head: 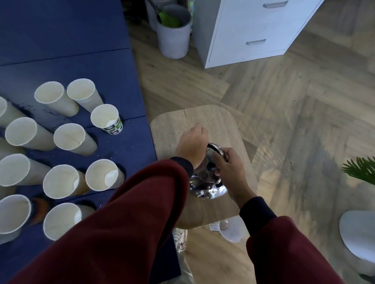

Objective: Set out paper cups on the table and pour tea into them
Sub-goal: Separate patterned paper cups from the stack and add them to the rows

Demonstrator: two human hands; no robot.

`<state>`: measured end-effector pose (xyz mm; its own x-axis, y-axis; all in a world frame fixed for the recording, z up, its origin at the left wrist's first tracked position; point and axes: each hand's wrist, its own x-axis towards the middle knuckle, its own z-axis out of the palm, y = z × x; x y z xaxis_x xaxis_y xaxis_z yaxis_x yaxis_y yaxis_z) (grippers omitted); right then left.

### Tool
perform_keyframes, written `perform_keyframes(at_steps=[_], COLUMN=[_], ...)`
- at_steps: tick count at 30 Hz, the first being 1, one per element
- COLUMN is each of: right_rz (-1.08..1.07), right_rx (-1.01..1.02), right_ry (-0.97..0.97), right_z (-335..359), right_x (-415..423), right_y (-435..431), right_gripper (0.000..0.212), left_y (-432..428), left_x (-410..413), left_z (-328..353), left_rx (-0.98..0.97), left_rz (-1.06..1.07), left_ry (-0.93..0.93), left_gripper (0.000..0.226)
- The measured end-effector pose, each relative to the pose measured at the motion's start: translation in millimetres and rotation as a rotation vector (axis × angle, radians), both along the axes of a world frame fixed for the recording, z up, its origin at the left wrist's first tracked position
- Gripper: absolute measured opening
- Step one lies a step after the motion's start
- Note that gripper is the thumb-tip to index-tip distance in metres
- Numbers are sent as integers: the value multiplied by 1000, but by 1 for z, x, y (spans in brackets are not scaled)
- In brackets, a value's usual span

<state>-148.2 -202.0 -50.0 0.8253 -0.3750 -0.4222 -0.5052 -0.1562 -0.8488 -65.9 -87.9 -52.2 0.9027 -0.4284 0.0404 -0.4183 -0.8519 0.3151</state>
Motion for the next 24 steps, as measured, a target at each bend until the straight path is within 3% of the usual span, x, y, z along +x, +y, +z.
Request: perform_keyframes(at_steps=[5,9,13,18,24], right_rz=[-4,-22,-105,-32,43], right_rx=[-4,-23,-7,-187,-341], right_ry=[28,32,50,32,-70], right_z=[1,9,18,20,49], right_x=[0,-5,-5,-8,-33], right_y=[6,14,23,31,33], right_gripper=[18,51,62,60,48], left_y=[2,3,15,45,94], left_x=[-11,-17,-33,-81,-113], left_z=[0,-2,3,17,56], left_rx=[65,9,-99,-250,-310], left_rz=[-45,-3,51,-11,47], left_ry=[-85,-21,0,-61,-179], left_gripper=[36,27,20,15,27])
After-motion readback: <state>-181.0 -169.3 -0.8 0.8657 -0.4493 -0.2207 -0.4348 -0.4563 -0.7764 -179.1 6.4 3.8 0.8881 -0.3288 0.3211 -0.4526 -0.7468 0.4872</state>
